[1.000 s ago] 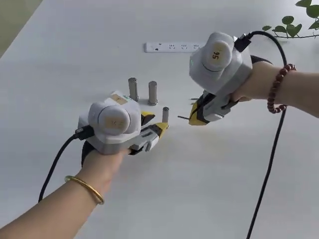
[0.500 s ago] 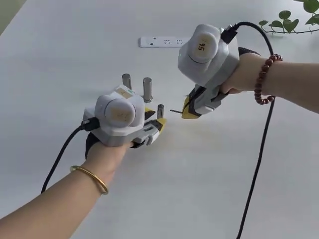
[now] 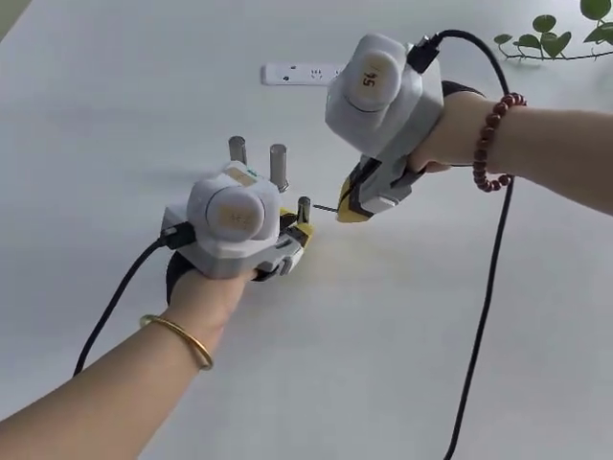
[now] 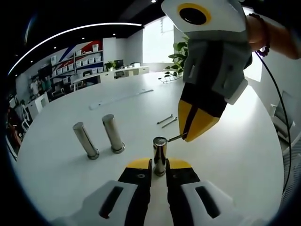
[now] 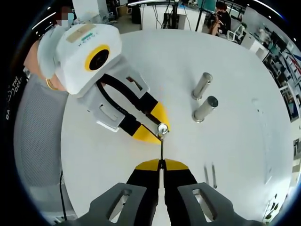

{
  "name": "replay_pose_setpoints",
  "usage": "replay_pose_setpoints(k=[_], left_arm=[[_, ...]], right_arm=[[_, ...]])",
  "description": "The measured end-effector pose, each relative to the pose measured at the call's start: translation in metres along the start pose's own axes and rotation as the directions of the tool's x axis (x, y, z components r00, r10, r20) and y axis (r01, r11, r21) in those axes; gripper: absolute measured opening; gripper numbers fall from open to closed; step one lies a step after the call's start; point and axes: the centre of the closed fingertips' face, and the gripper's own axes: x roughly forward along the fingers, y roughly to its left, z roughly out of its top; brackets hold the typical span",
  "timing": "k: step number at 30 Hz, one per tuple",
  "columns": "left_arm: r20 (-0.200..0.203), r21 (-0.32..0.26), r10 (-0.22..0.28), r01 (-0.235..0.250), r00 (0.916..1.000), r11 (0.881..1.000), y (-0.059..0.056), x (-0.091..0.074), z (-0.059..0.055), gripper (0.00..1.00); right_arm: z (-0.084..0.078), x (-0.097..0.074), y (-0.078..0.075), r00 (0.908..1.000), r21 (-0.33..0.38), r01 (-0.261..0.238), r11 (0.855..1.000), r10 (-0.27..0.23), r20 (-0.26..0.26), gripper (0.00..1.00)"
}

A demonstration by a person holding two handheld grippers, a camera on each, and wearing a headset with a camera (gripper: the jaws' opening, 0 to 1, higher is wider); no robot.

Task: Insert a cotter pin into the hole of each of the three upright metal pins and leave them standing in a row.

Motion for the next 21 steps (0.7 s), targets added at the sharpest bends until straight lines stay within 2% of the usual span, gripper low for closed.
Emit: replay_pose_setpoints(k=[16, 21], left_arm=[[0.002, -0.007, -0.016, 0.016, 0.9999, 1.000, -0.0001, 0.0024, -0.0016, 0.07], [0.004, 0.000, -0.021, 0.021, 0.9998, 1.000, -0.0006, 0.0019, -0.0016, 0.07]], right_arm=[[0.0063, 0.0007, -0.0033, 1.0000, -0.021, 0.002, 1.000, -0.002, -0.005, 0.00], [0.0069, 0.0011, -0.0035, 0.9992, -0.078, 0.007, 0.997, -0.010, -0.039, 0.00]])
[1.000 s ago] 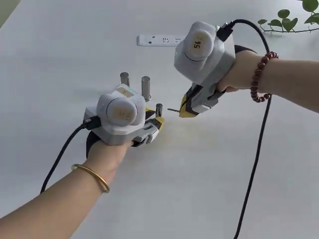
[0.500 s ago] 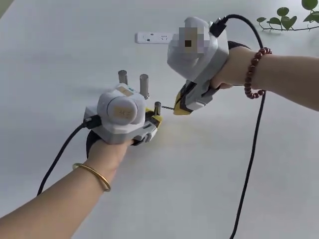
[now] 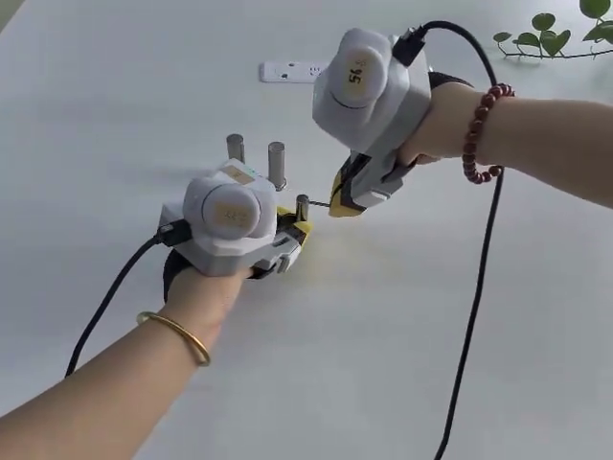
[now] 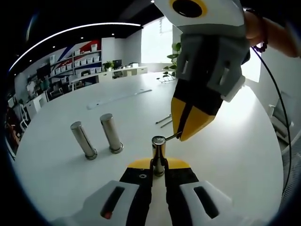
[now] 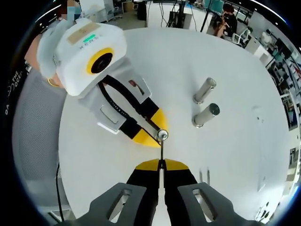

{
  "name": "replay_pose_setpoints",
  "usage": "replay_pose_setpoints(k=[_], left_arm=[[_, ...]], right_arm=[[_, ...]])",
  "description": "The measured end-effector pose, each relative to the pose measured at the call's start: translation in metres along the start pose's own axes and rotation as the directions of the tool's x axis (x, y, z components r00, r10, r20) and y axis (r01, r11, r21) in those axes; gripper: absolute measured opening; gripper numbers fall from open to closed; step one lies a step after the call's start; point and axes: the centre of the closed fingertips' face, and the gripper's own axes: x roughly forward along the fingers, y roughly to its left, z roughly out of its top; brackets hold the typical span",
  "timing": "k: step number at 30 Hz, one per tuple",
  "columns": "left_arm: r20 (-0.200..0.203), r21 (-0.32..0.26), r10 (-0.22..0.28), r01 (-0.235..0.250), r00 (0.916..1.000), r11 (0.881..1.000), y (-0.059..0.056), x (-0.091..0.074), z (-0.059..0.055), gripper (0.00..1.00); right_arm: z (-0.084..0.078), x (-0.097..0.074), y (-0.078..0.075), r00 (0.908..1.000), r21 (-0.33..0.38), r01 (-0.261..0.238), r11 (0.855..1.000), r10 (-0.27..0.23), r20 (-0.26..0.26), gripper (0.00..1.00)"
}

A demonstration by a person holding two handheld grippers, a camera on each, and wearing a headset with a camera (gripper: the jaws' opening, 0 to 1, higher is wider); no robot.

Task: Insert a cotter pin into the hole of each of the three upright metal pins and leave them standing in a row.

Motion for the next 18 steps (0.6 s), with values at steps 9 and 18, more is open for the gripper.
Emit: replay_pose_setpoints(k=[9, 18], left_arm=[[0.001, 0.018, 0.003, -0.003, 1.0000, 1.000, 0.000, 0.002, 0.000, 0.07], [0.007, 0.018, 0.017, -0.017, 0.9998, 1.000, 0.001, 0.002, 0.000, 0.07]], right_arm=[[0.010, -0.002, 0.001, 0.9994, -0.057, 0.005, 0.998, -0.007, -0.034, 0.00], [0.015, 0.000, -0.001, 0.9998, -0.042, 0.008, 0.999, -0.009, -0.016, 0.00]])
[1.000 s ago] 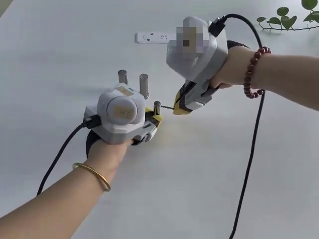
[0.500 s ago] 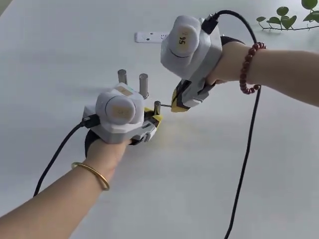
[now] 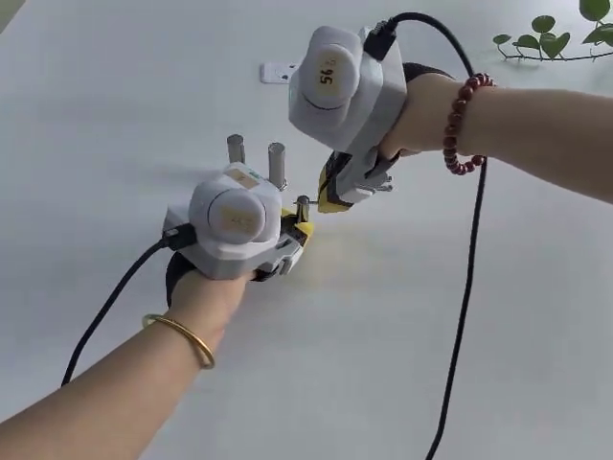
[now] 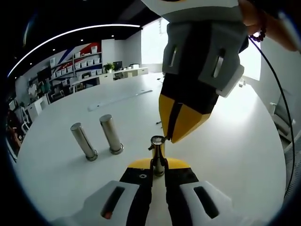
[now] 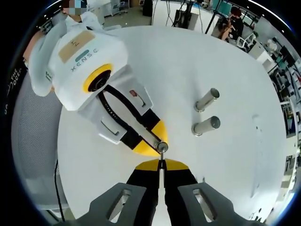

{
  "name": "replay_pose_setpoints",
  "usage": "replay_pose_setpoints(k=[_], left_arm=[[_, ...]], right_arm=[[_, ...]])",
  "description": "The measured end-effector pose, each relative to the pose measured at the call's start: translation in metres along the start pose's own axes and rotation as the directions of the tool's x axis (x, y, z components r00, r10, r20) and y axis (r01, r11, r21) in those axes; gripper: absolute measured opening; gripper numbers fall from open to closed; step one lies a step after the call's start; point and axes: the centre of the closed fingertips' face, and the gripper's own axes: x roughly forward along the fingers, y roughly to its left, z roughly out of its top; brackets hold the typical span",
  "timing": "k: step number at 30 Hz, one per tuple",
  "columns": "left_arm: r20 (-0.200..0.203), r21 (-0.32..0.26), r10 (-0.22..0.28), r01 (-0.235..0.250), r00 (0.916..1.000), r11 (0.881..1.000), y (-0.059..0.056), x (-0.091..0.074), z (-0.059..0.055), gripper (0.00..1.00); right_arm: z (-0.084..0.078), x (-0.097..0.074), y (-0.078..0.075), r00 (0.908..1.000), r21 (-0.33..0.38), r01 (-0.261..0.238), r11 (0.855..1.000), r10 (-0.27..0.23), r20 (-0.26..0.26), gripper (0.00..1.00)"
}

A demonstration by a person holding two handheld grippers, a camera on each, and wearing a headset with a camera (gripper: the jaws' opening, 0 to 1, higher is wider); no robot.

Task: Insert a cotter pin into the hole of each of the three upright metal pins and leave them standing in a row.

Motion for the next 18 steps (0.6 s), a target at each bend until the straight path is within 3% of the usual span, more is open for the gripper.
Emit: replay_pose_setpoints(k=[8, 14, 18], left_arm=[[0.001, -0.005, 0.006, -0.006, 1.0000, 1.000, 0.000, 0.001, 0.000, 0.07], [0.001, -0.006, 0.011, -0.011, 0.9999, 1.000, 0.000, 0.001, 0.000, 0.07], [-0.001, -0.006, 0.012, -0.012, 0.9999, 1.000, 0.000, 0.001, 0.000, 0.07]], right_arm=[[0.000, 0.001, -0.002, 0.9993, 0.028, 0.002, 1.000, -0.004, 0.037, 0.00], [0.008, -0.003, -0.004, 0.9949, 0.061, -0.001, 0.998, -0.005, 0.101, 0.00], [0.011, -0.006, -0.002, 0.9933, 0.065, -0.008, 0.998, 0.000, 0.116, 0.05]])
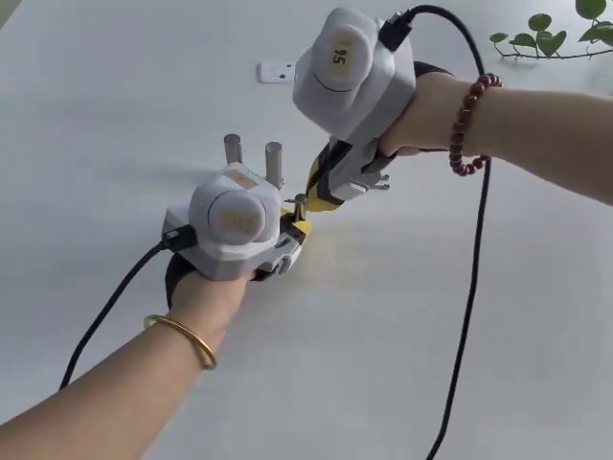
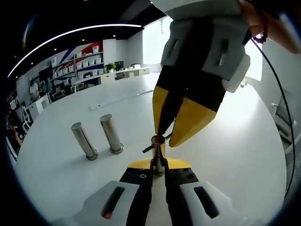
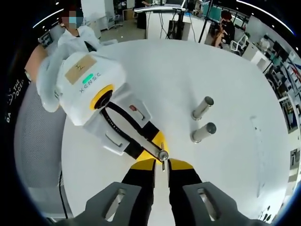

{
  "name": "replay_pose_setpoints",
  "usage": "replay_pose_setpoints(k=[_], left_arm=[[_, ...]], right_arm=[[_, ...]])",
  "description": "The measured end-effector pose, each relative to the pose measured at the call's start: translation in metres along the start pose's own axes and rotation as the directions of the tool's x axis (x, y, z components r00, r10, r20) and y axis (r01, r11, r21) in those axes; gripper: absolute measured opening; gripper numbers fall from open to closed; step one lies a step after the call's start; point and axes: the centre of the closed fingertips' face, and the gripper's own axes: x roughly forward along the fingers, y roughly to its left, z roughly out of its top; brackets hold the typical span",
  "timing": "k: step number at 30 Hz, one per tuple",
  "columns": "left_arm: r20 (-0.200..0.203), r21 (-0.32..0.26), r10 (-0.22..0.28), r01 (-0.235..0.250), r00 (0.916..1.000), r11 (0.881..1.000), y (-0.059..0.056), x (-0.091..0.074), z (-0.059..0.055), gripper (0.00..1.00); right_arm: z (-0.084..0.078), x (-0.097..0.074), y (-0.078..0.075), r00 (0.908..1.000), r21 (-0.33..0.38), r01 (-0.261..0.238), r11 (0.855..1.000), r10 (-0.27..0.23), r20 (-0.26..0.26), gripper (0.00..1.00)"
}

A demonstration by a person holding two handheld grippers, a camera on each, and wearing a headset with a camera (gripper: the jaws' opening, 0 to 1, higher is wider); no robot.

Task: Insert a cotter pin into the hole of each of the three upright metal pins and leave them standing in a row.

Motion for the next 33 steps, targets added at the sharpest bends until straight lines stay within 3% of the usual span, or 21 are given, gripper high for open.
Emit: replay_pose_setpoints(k=[7, 17, 33], left_arm=[[0.000, -0.002, 0.001, -0.001, 1.0000, 1.000, 0.000, 0.000, 0.000, 0.07], [0.000, -0.009, 0.003, -0.003, 1.0000, 1.000, 0.000, 0.000, 0.000, 0.07], [0.005, -0.025, 0.008, -0.007, 1.0000, 1.000, 0.000, 0.000, 0.000, 0.07]], right_arm=[[-0.004, -0.008, 0.003, 0.9999, -0.009, 0.008, 1.000, -0.008, 0.011, 0.06], [-0.013, -0.008, -0.001, 0.9996, 0.015, 0.021, 1.000, -0.022, 0.016, 0.00], [-0.005, -0.002, -0.003, 0.9990, 0.012, 0.027, 1.000, -0.027, 0.036, 0.00]])
